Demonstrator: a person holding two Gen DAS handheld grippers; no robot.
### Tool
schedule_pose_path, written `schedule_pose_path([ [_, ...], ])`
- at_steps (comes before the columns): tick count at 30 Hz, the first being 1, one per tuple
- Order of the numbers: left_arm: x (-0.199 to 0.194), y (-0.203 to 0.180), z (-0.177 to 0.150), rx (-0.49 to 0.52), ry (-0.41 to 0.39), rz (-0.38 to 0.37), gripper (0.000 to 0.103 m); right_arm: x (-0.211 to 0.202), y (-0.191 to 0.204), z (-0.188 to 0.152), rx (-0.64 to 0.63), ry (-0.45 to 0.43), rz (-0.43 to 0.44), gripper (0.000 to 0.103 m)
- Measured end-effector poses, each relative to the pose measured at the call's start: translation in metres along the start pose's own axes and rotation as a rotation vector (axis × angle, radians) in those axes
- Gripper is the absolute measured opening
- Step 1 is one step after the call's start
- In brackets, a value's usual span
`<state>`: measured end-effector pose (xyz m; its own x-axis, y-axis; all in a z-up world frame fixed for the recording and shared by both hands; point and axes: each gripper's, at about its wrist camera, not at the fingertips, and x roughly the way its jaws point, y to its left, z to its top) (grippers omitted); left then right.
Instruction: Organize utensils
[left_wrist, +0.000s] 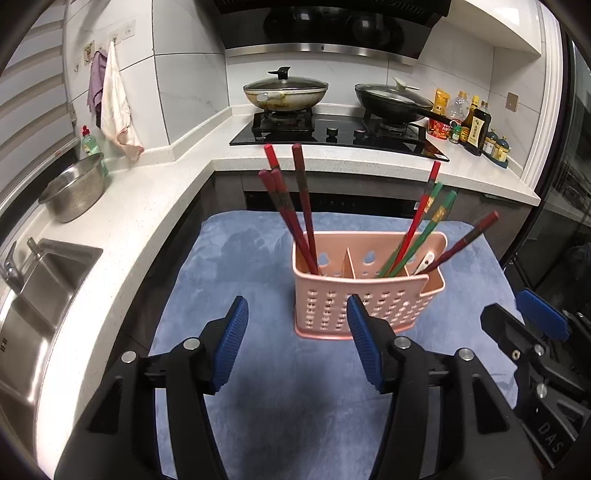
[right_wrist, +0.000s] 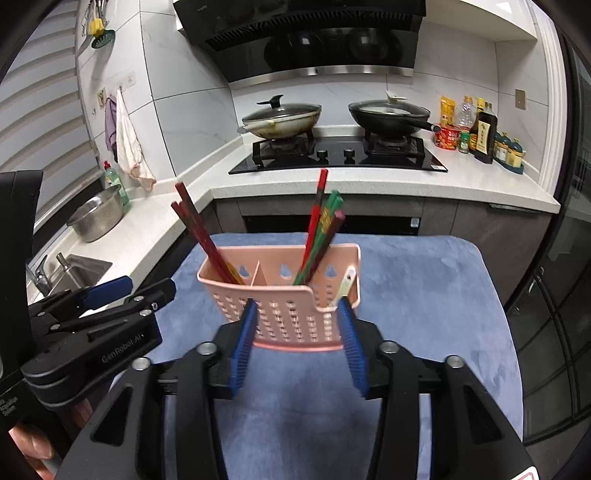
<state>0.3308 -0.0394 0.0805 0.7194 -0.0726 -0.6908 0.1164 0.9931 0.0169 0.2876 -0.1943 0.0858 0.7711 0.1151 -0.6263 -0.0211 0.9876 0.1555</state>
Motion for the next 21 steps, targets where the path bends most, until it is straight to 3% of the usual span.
schedule_pose_path([
  [3, -0.004, 0.001, -0.007, -0.005, 0.002, 0.006, 0.063, -0.006, 0.000, -0.008, -0.005, -0.003, -0.026, 0.061],
  [5, -0.006, 0.001, -0.011, -0.001, 0.003, 0.008, 0.063, -0.010, 0.002, -0.013, -0.021, -0.005, -0.045, 0.067],
  [13, -0.016, -0.002, -0.025, 0.016, -0.007, 0.033, 0.080, -0.023, 0.009, -0.025, -0.077, -0.020, -0.107, 0.083],
  [21, -0.020, -0.004, -0.038, 0.014, 0.004, 0.043, 0.090, -0.027, 0.005, -0.033, -0.061, -0.010, -0.141, 0.085],
])
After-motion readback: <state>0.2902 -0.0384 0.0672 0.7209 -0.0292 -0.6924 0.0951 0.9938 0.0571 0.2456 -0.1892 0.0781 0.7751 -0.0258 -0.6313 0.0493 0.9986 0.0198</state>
